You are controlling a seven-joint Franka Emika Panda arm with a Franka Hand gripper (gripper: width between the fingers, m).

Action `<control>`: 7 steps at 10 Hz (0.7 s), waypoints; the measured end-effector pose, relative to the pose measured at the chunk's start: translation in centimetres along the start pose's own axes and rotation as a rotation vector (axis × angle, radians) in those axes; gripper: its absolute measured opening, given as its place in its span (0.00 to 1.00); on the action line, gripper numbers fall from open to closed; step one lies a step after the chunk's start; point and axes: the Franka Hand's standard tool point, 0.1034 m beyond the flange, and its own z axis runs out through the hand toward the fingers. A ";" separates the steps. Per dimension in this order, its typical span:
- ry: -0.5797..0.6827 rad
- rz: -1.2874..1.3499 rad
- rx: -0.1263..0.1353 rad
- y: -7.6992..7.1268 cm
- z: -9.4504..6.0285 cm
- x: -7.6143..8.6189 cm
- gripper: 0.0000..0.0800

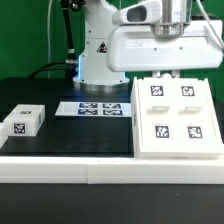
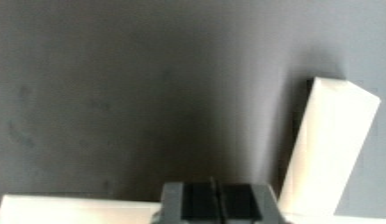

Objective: Assemble cabinet

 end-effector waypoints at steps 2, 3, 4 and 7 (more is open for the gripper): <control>-0.016 0.002 0.003 0.1 -0.9 0.6 0.00; -0.020 0.002 0.003 0.0 -0.7 0.4 0.00; -0.021 0.002 0.003 0.0 -0.7 0.3 0.00; -0.024 -0.022 -0.002 -0.4 -0.6 0.4 0.00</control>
Offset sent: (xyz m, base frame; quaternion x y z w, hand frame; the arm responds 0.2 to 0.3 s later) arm 0.0000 0.0000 0.0000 0.0000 0.0000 0.0000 1.0000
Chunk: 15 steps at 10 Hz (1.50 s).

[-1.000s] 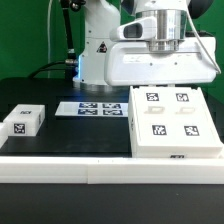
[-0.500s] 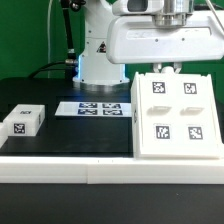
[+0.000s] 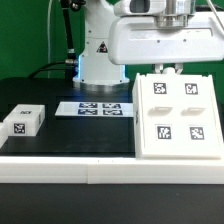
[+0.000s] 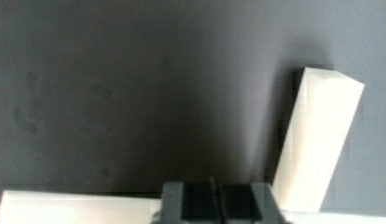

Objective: Assemble cabinet

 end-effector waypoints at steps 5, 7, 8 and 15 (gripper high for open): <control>-0.066 0.001 0.011 0.1 -1.7 1.2 0.00; -0.068 0.001 0.011 0.0 -1.6 1.2 0.00; -0.065 0.001 0.010 0.1 -1.4 0.9 0.00; -0.095 -0.005 0.014 0.9 -3.1 1.8 0.00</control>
Offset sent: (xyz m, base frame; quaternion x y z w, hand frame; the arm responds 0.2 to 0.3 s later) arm 0.0214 -0.0117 0.0241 -0.0228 -0.0566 -0.0365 0.9975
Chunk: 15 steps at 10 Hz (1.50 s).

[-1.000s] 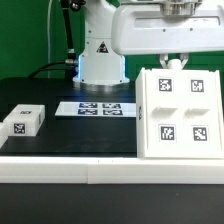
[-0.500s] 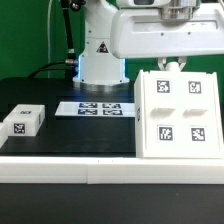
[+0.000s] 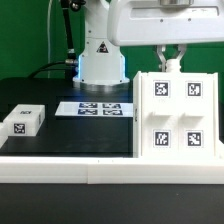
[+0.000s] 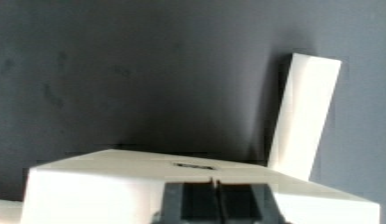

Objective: Assemble cabinet

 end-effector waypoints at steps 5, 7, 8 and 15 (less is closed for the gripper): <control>-0.001 0.000 0.000 0.0 0.0 0.0 0.00; -0.001 0.000 0.000 0.0 0.0 0.0 0.03; -0.001 0.000 0.000 0.0 0.0 0.0 0.03; 0.048 0.064 -0.008 0.0 0.9 -1.5 0.97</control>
Offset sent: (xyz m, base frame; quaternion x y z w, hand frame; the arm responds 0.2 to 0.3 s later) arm 0.0000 0.0000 0.0000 0.0000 0.0000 0.0000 1.0000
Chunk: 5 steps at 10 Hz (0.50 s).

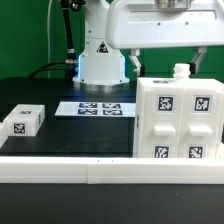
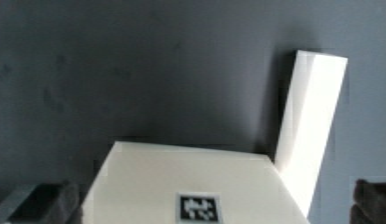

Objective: Assemble cabinet

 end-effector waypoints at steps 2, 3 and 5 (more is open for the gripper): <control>-0.002 0.130 -0.005 -0.1 1.2 -3.4 0.99; -0.016 0.168 -0.008 0.0 1.9 -4.6 1.00; -0.017 0.178 -0.008 0.0 2.2 -4.9 1.00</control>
Offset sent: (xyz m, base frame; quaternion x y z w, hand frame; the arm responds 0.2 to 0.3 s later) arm -0.0391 -0.0168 -0.0188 -0.0445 0.0193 0.0951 0.9943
